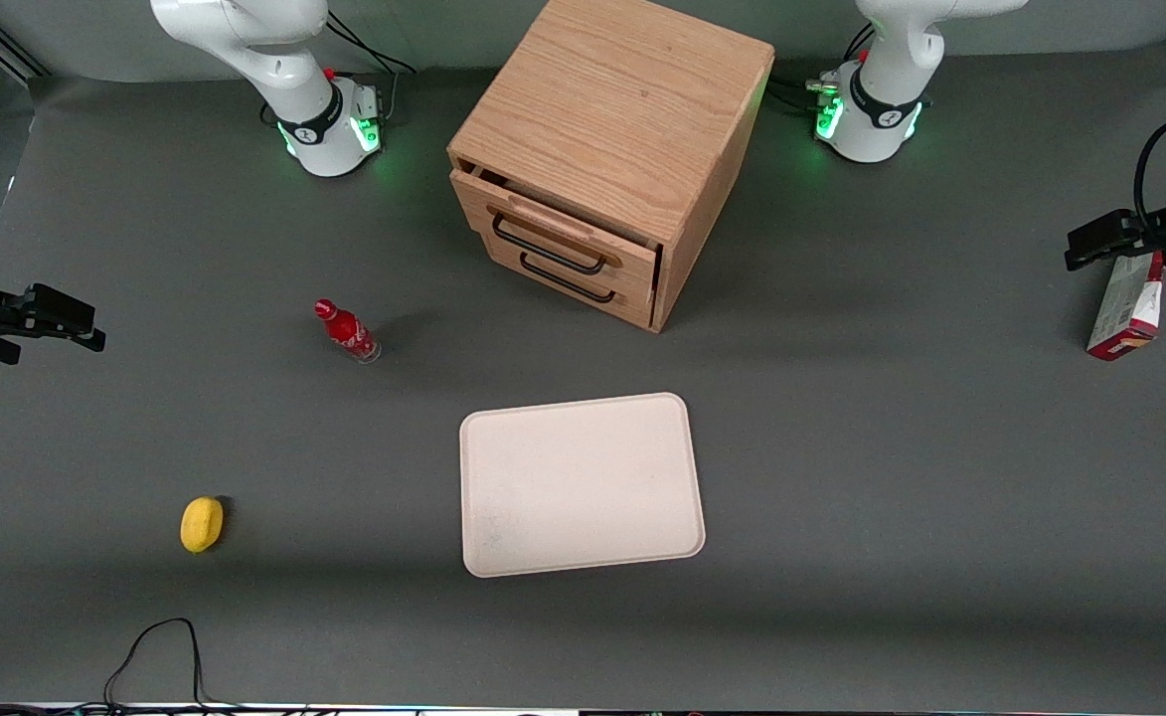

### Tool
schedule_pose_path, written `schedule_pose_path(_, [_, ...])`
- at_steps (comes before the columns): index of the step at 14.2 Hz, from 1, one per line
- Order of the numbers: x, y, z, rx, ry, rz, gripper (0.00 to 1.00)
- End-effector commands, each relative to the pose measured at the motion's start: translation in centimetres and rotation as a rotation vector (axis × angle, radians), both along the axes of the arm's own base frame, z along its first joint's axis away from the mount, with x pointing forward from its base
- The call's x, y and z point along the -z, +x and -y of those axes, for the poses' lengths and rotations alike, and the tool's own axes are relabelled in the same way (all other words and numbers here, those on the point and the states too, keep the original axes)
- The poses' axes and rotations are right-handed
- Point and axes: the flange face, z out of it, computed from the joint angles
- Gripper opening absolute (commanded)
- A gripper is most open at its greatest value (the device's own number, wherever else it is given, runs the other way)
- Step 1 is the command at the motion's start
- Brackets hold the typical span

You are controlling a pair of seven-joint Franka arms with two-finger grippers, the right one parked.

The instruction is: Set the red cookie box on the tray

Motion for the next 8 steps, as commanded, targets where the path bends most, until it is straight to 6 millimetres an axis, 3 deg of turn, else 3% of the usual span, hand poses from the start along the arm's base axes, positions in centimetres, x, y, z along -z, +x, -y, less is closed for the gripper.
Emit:
schedule_pose_path(1, [-0.63,0.13,-0.25,-0.007,-0.015,-0.023,1.0])
schedule_pose_path(5, [-0.2,0.22,-1.04,-0.016,-0.027,-0.033,1.0])
schedule_pose_path(8, [-0.32,0.22,-0.53,-0.009,-0.02,-0.033,1.0])
